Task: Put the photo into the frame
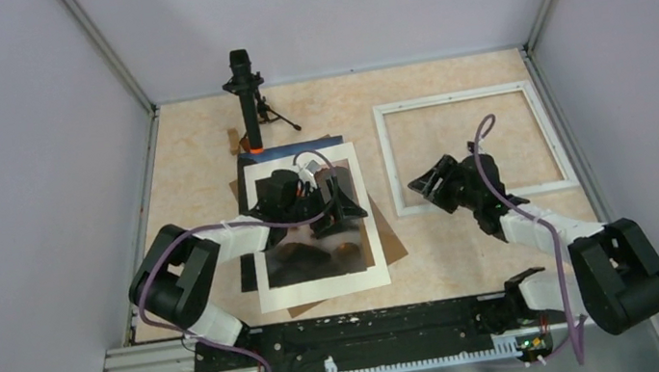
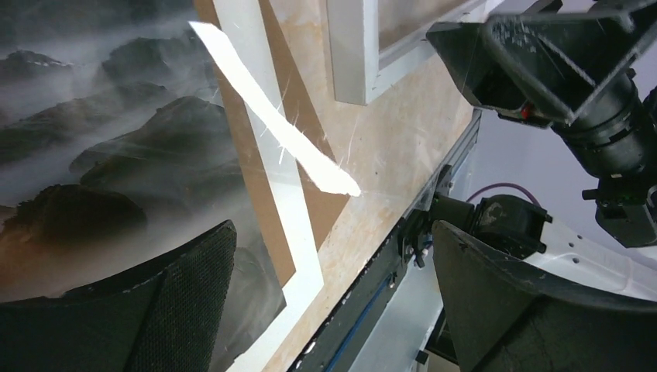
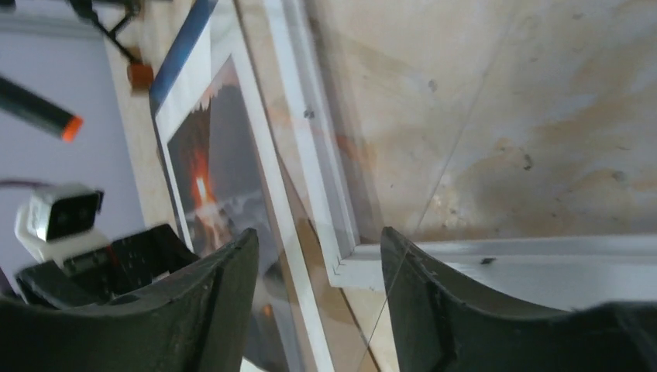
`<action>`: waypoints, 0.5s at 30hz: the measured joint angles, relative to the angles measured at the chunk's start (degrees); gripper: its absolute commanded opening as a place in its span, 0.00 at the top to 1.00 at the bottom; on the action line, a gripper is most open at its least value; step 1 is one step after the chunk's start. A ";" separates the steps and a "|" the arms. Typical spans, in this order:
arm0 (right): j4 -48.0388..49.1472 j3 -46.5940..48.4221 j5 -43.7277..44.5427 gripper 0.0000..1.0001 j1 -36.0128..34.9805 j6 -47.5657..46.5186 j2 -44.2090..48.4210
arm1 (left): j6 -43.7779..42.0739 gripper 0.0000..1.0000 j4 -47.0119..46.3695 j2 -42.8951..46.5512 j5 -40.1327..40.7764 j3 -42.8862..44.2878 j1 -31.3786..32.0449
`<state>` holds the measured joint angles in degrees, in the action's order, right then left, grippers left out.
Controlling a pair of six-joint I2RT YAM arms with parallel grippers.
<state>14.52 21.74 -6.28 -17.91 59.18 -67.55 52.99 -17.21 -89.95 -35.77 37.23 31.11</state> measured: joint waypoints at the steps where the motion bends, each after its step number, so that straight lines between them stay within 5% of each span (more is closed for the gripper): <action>1: 0.90 0.02 -2.08 0.37 0.20 -1.86 -0.59 | 0.07 0.02 -0.22 -0.28 0.37 -0.04 0.02; 9: 13.94 0.00 -24.17 0.31 3.41 -7.63 -11.39 | -0.70 0.02 -0.70 1.09 1.90 -4.04 0.74; 15: 16.81 0.61 -32.94 0.11 2.84 -9.03 -13.51 | -7.21 0.02 5.44 12.70 4.81 -4.94 2.69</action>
<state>31.33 22.35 -39.22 -15.07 50.15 -81.06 45.78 -11.77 -77.25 -30.96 32.29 33.80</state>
